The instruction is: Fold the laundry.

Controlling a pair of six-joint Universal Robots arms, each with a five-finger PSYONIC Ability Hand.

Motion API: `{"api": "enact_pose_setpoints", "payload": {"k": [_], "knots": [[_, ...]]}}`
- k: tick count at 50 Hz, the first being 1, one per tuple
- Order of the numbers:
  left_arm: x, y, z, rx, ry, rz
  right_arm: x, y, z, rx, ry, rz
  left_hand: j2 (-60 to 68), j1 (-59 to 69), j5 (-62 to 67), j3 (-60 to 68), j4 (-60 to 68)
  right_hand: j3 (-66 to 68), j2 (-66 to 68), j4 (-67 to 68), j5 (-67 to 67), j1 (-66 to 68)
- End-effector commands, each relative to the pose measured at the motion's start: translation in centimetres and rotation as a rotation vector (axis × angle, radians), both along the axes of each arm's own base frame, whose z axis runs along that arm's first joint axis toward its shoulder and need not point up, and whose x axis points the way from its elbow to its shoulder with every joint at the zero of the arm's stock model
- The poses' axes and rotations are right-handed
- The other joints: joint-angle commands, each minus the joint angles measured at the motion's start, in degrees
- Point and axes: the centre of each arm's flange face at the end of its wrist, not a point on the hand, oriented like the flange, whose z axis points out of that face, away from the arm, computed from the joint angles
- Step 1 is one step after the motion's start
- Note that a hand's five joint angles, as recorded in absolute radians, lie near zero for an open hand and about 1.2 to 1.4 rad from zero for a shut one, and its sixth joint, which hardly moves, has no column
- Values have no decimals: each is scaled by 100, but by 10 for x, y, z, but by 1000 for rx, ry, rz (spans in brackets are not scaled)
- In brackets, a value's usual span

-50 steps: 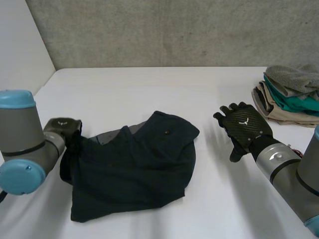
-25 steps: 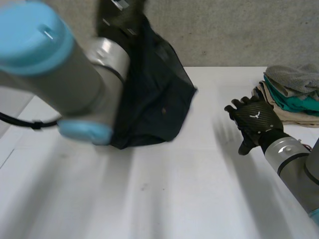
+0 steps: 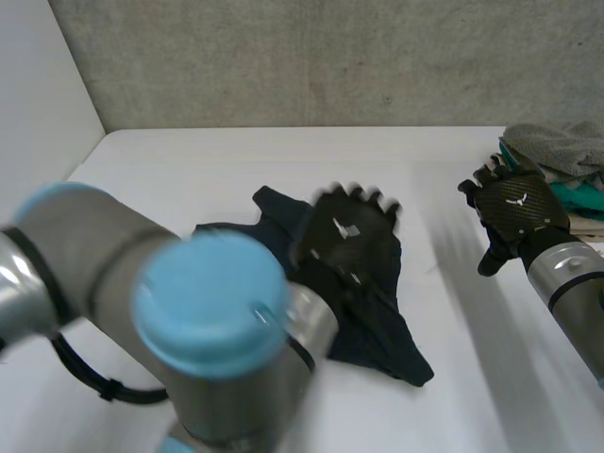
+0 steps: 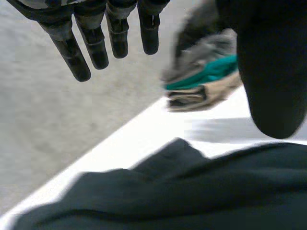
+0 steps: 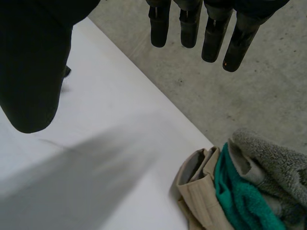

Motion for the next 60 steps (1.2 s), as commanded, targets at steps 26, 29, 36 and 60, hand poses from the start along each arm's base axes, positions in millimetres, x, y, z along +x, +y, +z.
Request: {"api": "enact_pose_setpoints", "payload": {"k": [26,29,36,60], "knots": [[44,-204,-67,-151,-252,-161,36,102,-27,791,-466,-144,1013,972,1067,986,1022,-235,-272,-334,-354,-163],[41,-212,-78,-156,-257,-159,40,102,-32,775,-456,-156,1415,1375,1470,1389,1425,-235,-272,-334,-354,-163],[38,-225,-87,-173,-253,-144,48,97,-40,673,-453,-172,3181,3141,3236,3155,3191,1082,1045,984,963,1154],[47,-210,-63,-189,-257,-104,67,76,-17,586,-415,-130,2443,2402,2497,2417,2452,753,716,654,633,824]]}}
